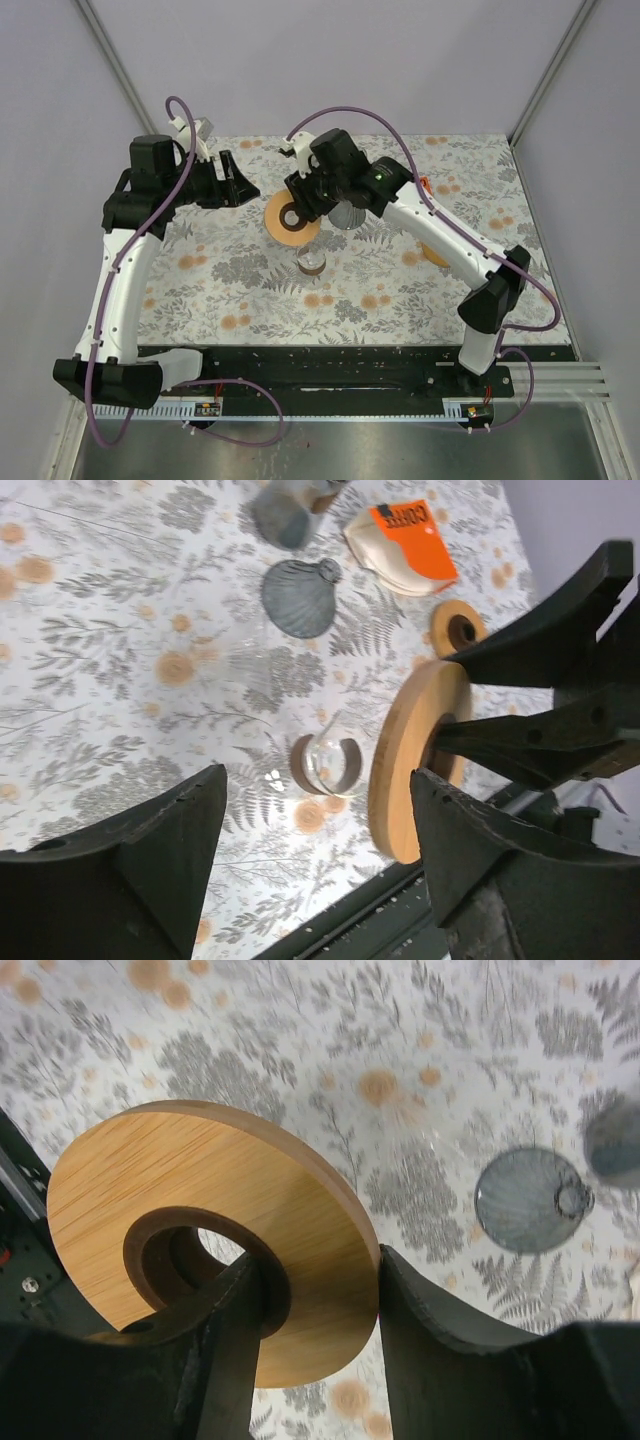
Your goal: Place the coffee filter in the dripper
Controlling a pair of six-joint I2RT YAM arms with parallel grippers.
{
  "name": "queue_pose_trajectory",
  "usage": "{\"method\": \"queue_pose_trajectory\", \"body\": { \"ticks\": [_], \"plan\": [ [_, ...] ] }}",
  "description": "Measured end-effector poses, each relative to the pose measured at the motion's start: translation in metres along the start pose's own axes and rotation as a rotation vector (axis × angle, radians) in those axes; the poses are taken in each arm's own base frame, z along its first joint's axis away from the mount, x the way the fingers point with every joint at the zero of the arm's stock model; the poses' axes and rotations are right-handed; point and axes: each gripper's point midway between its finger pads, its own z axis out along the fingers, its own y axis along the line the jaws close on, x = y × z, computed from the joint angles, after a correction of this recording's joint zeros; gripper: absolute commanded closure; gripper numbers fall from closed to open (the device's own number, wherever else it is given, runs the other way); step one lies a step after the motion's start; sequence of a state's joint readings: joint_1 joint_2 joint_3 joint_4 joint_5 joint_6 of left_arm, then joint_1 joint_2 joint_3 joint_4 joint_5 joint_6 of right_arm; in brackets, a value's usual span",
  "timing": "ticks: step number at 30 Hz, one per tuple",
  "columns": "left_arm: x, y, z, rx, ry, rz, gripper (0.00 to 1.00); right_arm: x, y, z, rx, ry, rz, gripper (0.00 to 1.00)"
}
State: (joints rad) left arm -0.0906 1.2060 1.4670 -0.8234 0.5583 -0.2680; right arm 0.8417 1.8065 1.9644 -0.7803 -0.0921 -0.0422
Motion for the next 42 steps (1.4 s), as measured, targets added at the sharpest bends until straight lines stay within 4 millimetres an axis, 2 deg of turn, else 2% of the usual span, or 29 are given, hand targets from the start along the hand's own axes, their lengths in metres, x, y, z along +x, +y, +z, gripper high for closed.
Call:
{"method": "queue_pose_trajectory", "body": {
  "ticks": [3,8,13,15,24,29,34,42],
  "plan": [
    [-0.005,0.015,-0.002,-0.073,-0.021,0.022,0.2,0.028,-0.009,0.0,0.025,0.121,0.008,1.0],
    [-0.011,0.037,-0.007,-0.171,-0.053,0.032,0.2,0.078,-0.015,0.016,0.04,0.32,0.014,1.0],
    [-0.008,0.045,-0.008,-0.197,-0.055,0.039,0.2,0.106,-0.02,0.034,0.05,0.435,0.002,1.0],
    [-0.005,0.047,-0.007,-0.198,-0.05,0.041,0.21,0.114,-0.023,0.039,0.055,0.465,-0.005,0.95],
    [0.0,0.05,-0.004,-0.2,-0.036,0.046,0.21,0.121,-0.027,0.054,0.055,0.505,-0.031,0.73],
    [0.0,0.05,-0.004,-0.201,-0.036,0.052,0.21,0.129,-0.026,0.057,0.044,0.534,-0.036,0.66],
    [0.0,0.05,-0.004,-0.2,-0.036,0.052,0.21,0.131,-0.025,0.055,0.039,0.546,-0.038,0.44],
    [0.0,0.05,-0.004,-0.2,-0.036,0.054,0.21,0.131,-0.026,0.058,0.036,0.55,-0.046,0.32]
  ]
}}
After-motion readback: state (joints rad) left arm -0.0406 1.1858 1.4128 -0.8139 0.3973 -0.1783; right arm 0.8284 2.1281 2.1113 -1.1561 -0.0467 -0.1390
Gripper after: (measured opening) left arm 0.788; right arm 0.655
